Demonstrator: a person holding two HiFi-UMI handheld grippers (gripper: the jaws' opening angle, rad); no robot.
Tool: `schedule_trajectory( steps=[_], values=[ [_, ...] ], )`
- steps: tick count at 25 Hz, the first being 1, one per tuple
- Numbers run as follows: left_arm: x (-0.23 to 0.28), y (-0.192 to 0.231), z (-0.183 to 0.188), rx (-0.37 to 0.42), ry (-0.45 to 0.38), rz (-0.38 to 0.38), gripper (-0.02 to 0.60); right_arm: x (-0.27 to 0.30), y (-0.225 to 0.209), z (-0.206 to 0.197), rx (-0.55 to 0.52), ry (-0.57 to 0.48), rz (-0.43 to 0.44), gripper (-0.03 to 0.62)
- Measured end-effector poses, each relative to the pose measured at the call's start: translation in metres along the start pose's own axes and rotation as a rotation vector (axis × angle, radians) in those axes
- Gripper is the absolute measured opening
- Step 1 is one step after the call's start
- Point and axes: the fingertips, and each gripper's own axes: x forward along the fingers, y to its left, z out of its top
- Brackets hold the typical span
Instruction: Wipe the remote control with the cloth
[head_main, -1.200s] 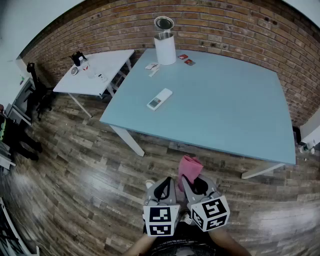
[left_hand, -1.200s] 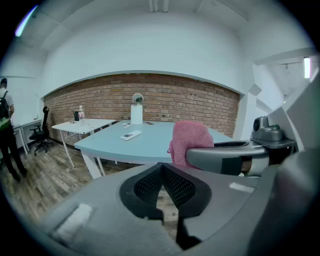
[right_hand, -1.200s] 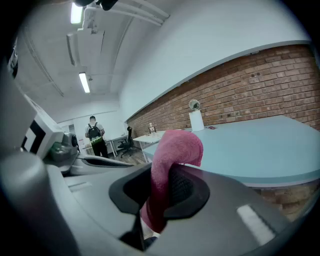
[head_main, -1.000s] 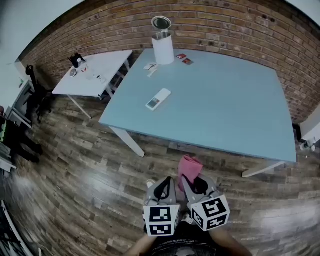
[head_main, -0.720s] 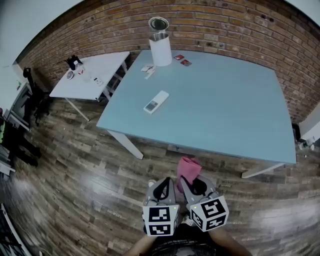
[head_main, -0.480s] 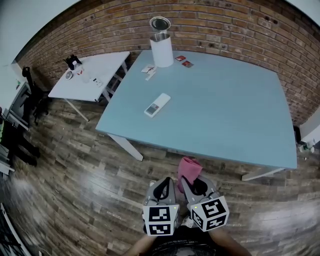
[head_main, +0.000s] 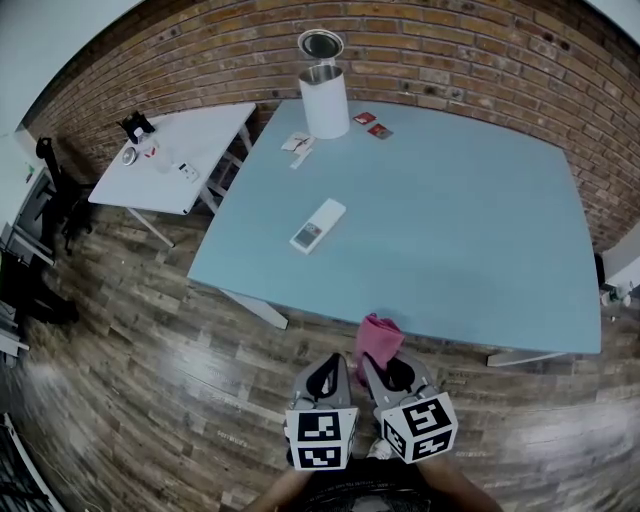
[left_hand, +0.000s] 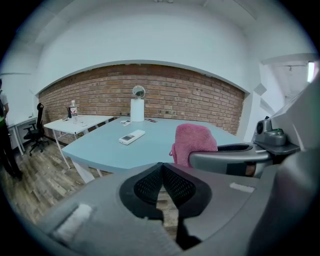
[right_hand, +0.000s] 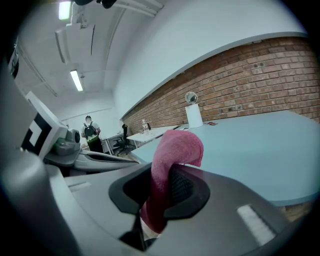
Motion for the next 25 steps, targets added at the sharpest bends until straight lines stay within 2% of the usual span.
schedule_trajectory(
  steps=[8,25],
  values=[
    [0.029,0.033,0.012,-0.007,0.024,-0.035,0.003,0.039,-0.005,0.009,0.021,0.026,-0.022,0.067],
    [0.092,0.094,0.047,0.083,0.07,-0.156,0.003,0.12,-0.022,0.051,0.055,0.066,-0.124,0.067]
  ],
)
